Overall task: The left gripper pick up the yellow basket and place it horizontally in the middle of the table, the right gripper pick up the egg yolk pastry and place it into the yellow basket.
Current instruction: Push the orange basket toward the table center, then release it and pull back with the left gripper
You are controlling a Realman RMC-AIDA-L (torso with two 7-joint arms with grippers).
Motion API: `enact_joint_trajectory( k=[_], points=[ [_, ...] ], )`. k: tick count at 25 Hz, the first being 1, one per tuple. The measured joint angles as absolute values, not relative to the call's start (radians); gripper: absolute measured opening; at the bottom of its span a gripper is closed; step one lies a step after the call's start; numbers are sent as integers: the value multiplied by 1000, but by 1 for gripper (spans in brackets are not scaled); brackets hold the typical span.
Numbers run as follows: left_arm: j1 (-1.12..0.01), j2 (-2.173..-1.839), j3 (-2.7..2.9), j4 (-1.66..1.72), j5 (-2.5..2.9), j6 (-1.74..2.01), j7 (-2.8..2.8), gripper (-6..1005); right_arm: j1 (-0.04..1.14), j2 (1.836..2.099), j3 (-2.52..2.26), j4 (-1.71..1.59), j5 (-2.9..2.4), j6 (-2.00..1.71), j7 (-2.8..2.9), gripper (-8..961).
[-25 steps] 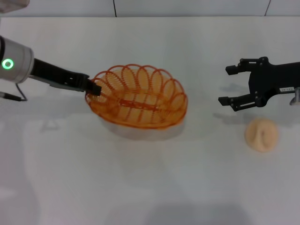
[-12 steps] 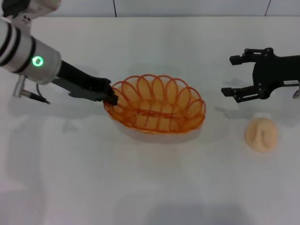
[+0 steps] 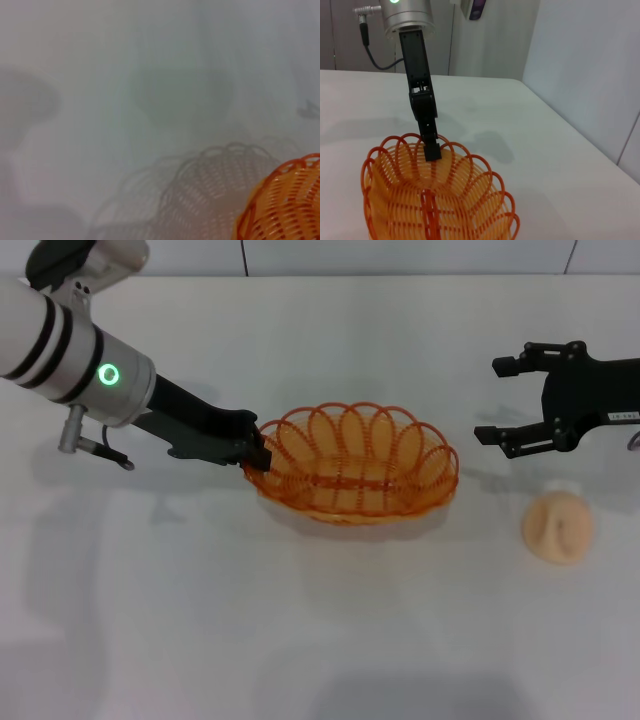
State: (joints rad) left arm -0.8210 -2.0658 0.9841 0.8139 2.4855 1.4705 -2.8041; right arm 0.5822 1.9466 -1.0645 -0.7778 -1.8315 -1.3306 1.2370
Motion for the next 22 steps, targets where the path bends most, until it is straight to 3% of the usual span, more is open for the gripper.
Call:
enact_joint_trajectory(
  k=[22],
  points=[
    [-848,-2067,977,744,2492,1427,-2830,87,578,1951,-1063,-778,-1830,-1362,1216,871]
  ],
)
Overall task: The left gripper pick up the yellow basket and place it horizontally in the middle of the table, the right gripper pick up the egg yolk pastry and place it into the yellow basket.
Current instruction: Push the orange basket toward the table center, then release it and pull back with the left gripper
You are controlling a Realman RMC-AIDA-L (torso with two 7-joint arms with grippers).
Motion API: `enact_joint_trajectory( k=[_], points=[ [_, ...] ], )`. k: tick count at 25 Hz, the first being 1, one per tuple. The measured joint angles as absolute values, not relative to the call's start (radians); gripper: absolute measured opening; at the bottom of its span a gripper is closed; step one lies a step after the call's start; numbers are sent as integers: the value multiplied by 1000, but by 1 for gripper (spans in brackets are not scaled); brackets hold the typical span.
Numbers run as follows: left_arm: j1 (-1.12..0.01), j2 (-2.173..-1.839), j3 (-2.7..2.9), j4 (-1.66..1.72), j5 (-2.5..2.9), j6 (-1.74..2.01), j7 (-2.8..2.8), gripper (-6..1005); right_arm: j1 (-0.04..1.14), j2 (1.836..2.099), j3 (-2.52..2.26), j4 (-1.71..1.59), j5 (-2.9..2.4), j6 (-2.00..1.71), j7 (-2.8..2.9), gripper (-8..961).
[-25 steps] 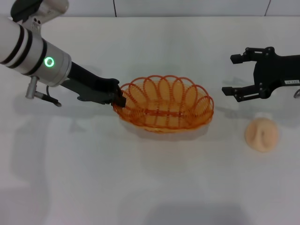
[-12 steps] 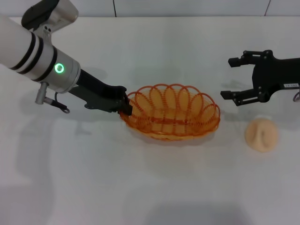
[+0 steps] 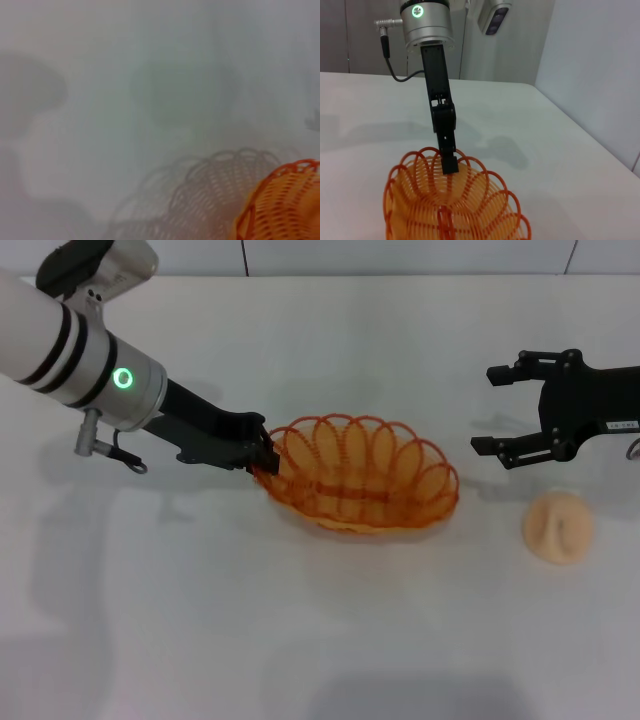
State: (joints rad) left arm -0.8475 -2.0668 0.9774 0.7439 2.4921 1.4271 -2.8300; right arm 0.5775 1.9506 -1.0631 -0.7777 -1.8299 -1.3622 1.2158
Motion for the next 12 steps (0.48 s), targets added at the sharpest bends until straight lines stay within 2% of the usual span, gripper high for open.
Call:
enact_joint_trajectory(
  k=[6,12],
  points=[
    [-846,-2072,975,740,2487,1420,-2835,136,578,1950,-1063,-778,-1830,-1360,1214,871],
    [-854,-2069,976,706,2489,1425,-2842,252,578,1952,-1059,-778,-1830,-1355,1212,871]
  ],
)
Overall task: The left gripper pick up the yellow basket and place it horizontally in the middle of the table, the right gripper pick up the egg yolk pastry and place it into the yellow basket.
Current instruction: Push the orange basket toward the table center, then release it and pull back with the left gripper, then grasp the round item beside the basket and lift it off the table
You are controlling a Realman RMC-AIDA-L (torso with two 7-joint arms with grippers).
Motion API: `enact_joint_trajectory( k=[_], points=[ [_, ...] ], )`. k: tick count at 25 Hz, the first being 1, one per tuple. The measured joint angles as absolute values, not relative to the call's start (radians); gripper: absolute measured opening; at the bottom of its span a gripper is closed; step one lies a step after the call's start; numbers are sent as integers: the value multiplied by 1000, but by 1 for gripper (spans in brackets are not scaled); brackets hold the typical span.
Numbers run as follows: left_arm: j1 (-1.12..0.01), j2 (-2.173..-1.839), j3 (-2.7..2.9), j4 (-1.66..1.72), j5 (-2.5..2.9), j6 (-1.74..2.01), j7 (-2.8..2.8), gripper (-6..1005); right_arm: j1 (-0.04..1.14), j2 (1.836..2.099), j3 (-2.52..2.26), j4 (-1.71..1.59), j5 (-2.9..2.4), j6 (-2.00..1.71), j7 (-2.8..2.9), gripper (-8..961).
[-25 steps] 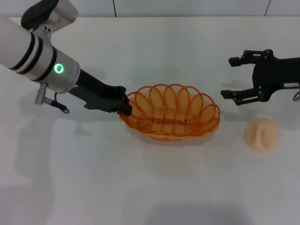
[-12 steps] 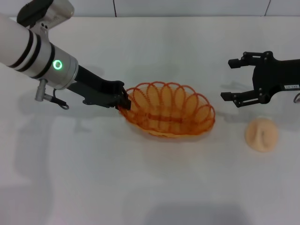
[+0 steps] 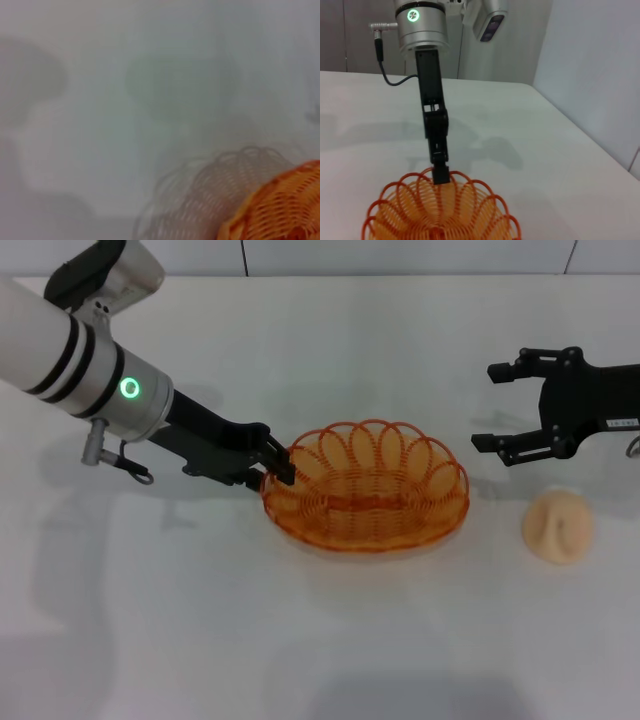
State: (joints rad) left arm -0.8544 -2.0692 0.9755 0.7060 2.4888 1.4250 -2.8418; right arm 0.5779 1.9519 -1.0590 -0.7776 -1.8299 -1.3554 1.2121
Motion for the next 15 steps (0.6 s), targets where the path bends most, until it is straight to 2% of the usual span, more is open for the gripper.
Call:
enact_joint_trajectory(
  k=[8,12,15],
  points=[
    [-842,-2050,974,722,2482,1448,-2833,435,568,1954,-1049,-778,-1830,-1356,1217,871],
    [-787,-2041,973,854,2399,1508,-2769,595,563,1954,-1036,-778,-1830,-1361,1219,871],
    [-744,-2039,973,924,2324,1521,-2718,594,557,1954,-1025,-778,-1830,-1370,1220,871]
  ],
)
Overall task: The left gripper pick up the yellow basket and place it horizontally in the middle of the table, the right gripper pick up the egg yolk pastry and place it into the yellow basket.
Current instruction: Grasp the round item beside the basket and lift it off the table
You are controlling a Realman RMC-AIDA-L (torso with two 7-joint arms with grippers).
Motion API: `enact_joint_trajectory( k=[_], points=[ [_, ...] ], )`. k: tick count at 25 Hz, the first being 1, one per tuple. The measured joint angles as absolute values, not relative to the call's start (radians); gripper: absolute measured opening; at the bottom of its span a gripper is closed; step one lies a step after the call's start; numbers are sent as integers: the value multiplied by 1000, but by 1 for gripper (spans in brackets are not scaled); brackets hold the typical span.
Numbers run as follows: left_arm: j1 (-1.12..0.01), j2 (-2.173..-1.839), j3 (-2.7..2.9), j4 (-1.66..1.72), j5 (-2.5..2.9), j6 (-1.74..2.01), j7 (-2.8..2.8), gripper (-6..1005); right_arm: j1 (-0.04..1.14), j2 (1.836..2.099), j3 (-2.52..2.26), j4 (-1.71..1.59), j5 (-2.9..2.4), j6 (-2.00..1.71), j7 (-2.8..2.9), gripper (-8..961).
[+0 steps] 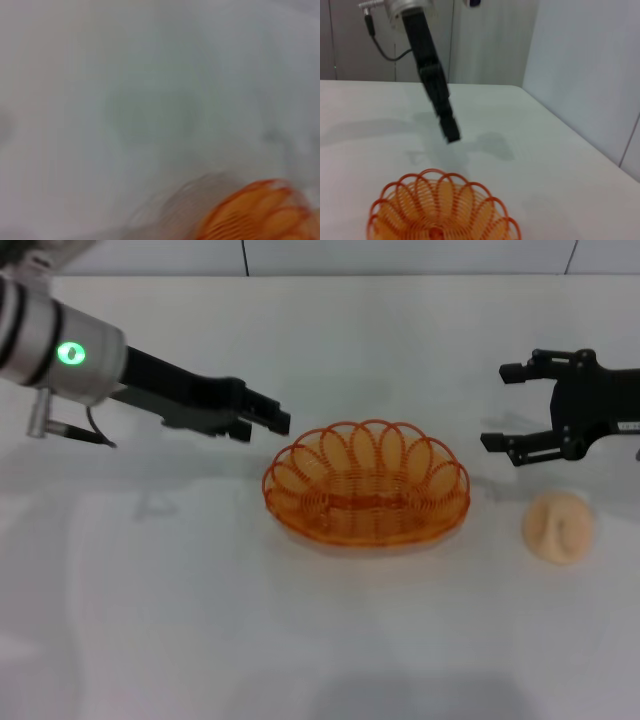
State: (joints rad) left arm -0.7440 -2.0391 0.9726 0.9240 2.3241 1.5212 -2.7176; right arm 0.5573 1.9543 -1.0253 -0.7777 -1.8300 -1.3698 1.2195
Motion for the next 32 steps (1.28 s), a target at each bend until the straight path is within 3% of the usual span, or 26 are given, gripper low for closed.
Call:
enact_joint_trajectory(
  k=[5,16,23,28,32],
  points=[
    [-635,-2023,972,965,2123,1533,-2392,592,528,1955,-1025,-814,-1830,-1397,1241,871],
    [-379,-2031,925,943,1896,1529,-1589,588,493,1957,-1012,-846,-1827,-1516,1299,871],
    [-272,-2029,843,892,1912,1549,-1309,583,470,1938,-1012,-872,-1839,-1574,1322,871],
    [-207,-2035,809,918,1913,1644,-1191,697,476,1924,-1012,-913,-1919,-1579,1407,871],
    [-189,-2037,803,939,1965,1686,-1184,868,488,1930,-1016,-980,-2019,-1582,1501,871]
  ],
)
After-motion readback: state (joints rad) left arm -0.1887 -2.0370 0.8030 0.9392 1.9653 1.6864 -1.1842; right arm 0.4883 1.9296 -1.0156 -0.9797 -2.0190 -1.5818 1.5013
